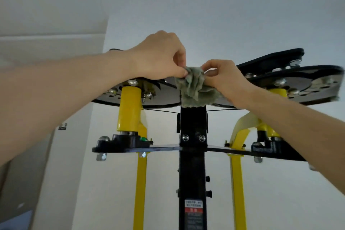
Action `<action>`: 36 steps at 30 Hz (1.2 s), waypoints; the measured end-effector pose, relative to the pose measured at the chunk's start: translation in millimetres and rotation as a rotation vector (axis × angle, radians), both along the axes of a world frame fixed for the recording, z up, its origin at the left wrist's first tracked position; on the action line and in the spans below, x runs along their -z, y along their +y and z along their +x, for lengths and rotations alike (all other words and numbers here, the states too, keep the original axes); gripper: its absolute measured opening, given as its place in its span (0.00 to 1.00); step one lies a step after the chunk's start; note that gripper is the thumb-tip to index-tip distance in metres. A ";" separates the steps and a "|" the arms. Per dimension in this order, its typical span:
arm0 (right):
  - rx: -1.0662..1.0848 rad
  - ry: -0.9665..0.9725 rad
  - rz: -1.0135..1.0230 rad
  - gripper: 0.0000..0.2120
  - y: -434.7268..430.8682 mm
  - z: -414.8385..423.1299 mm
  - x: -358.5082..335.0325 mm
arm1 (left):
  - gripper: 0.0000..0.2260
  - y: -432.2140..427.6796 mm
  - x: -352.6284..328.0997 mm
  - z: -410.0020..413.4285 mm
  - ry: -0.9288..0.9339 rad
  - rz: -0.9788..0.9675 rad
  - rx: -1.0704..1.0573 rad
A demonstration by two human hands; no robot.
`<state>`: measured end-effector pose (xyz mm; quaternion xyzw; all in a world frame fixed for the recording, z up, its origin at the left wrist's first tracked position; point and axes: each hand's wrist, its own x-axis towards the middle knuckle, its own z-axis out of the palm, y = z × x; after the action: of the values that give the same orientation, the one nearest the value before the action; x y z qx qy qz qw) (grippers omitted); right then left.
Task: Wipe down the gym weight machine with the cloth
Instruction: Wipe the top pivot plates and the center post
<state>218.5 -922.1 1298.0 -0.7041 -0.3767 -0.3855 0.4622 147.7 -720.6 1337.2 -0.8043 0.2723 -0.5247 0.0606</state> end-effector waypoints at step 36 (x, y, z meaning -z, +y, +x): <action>0.563 0.491 -0.885 0.24 -13.5 154.4 52.8 | 0.20 -34.4 85.1 217.9 0.765 0.150 -0.228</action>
<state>373.0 -935.6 1245.2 -0.9723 -0.1818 -0.1249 0.0772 365.5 -755.0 1252.1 -0.9598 0.2219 -0.1562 0.0712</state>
